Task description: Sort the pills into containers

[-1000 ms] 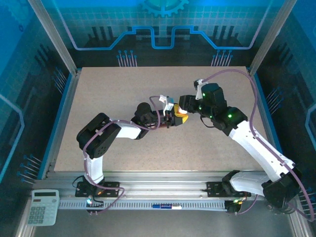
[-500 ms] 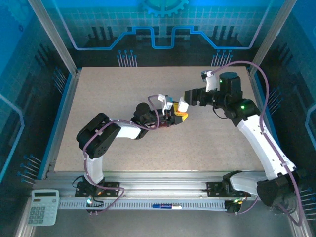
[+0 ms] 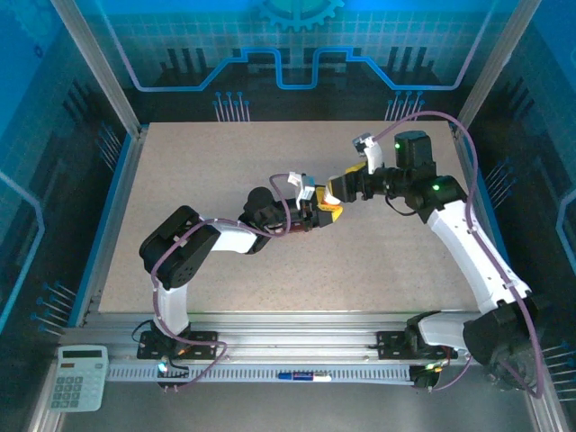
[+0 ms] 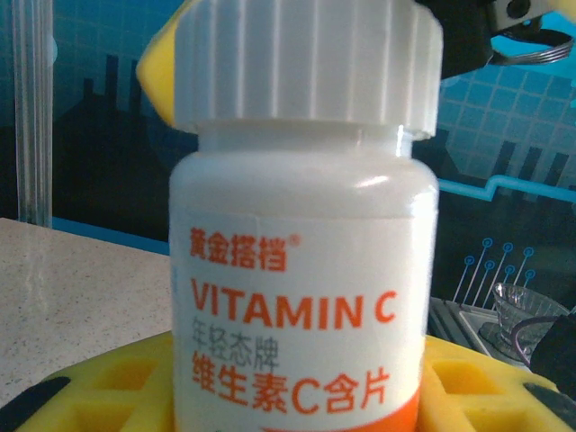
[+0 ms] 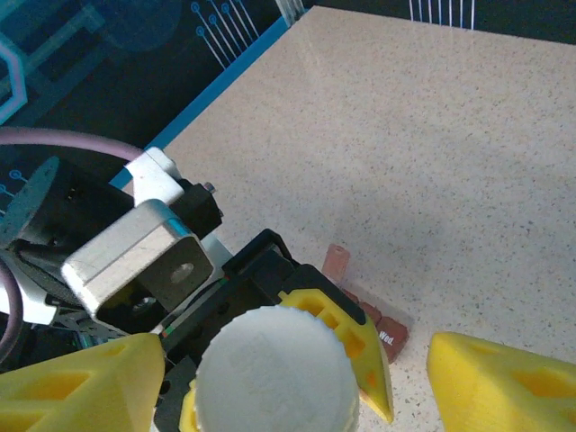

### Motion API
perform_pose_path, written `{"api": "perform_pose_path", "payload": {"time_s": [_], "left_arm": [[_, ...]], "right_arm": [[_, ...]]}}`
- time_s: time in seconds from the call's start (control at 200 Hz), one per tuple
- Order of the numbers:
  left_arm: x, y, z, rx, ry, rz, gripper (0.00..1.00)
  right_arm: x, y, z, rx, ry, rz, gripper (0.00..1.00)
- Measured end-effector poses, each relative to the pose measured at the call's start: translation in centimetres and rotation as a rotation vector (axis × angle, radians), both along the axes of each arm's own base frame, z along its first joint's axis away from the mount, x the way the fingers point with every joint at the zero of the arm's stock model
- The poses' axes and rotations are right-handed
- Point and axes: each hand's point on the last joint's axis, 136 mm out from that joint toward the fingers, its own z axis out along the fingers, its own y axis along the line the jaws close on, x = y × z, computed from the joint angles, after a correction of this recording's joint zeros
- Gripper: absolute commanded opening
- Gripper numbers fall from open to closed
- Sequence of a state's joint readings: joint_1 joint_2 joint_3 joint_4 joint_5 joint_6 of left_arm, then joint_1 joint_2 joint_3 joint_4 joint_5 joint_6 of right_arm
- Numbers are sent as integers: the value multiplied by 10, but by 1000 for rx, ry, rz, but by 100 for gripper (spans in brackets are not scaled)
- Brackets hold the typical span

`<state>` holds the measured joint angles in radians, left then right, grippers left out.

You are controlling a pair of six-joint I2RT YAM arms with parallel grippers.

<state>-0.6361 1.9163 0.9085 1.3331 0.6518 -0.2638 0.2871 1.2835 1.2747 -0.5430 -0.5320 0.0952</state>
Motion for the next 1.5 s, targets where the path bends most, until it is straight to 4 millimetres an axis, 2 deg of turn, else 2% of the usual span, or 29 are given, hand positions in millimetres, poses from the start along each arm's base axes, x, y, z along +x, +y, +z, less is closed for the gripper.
{"api": "perform_pose_path", "payload": {"time_s": [0.17, 0.365, 0.535, 0.76, 0.891, 1.031, 1.266, 1.371, 1.501], "left_arm": [[0, 0, 0, 0, 0, 0, 0], [1, 0, -1, 2, 5, 4, 0], [3, 1, -2, 4, 21, 9, 0], [2, 0, -8, 22, 41, -3, 0], [1, 0, -10, 28, 47, -10, 0], [1, 0, -10, 29, 51, -9, 0], [2, 0, 2, -3, 17, -5, 0], [2, 0, 5, -10, 8, -2, 0], [3, 0, 6, -12, 6, 0, 0]], "right_arm": [[0, 3, -6, -15, 18, 14, 56], [-2, 5, -6, -10, 29, 18, 45], [0, 7, -8, -17, 37, -41, 43], [-1, 5, -14, -24, 16, -306, 39], [-2, 3, -16, -2, 0, -419, 42], [1, 2, -16, 4, 6, -455, 49], [0, 14, -32, -57, 80, -372, 75], [1, 14, -21, -49, 69, -319, 79], [5, 10, 3, -9, 13, -252, 80]]}}
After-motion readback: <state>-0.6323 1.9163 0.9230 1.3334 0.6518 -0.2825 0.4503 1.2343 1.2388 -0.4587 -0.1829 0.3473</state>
